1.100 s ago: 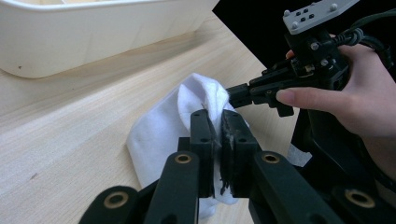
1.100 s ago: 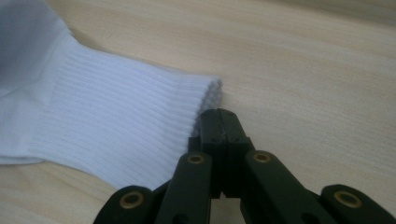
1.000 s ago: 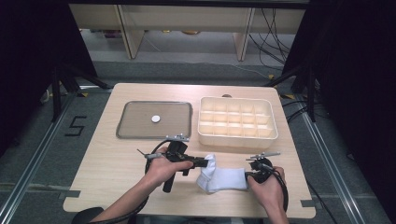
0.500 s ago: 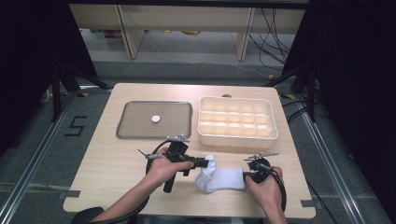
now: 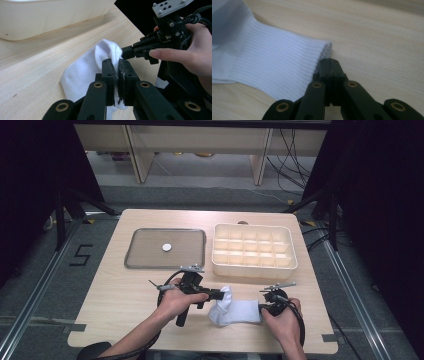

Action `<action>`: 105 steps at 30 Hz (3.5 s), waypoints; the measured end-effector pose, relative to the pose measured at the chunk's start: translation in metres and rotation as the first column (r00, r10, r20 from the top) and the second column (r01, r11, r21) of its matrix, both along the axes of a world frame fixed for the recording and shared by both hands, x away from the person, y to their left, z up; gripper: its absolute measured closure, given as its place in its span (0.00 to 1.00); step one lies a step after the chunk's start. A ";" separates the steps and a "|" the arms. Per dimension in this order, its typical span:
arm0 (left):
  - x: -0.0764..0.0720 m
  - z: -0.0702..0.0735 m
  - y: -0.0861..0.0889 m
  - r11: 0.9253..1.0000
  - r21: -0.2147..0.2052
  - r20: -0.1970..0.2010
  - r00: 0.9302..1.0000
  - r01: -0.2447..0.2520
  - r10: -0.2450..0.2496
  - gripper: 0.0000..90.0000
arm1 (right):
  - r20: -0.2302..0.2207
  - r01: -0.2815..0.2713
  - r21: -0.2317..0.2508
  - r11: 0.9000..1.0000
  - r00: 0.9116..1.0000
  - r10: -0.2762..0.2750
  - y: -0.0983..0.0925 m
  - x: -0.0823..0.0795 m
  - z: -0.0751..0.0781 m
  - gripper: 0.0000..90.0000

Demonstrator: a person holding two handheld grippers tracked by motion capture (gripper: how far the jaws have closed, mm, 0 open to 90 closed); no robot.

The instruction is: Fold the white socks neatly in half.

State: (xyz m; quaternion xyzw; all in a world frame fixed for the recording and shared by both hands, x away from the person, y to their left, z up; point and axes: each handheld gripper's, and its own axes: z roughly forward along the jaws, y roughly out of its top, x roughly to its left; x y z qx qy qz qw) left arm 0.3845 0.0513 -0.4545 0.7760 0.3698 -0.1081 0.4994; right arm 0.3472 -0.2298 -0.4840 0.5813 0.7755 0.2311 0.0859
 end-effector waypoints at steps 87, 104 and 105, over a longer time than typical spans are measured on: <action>0.003 -0.012 -0.008 0.998 0.055 -0.016 1.000 0.003 -0.003 0.93 | 0.005 -0.076 0.003 0.997 0.997 0.076 0.028 -0.001 -0.004 1.00; 0.003 -0.012 -0.010 0.997 0.081 -0.015 1.000 -0.002 0.003 0.93 | 0.002 -0.086 0.006 0.996 0.996 0.086 0.034 0.000 -0.004 1.00; 0.003 -0.013 -0.010 0.997 0.072 -0.017 1.000 0.000 0.001 0.93 | 0.000 -0.084 0.006 0.996 0.996 0.084 0.035 -0.001 -0.003 1.00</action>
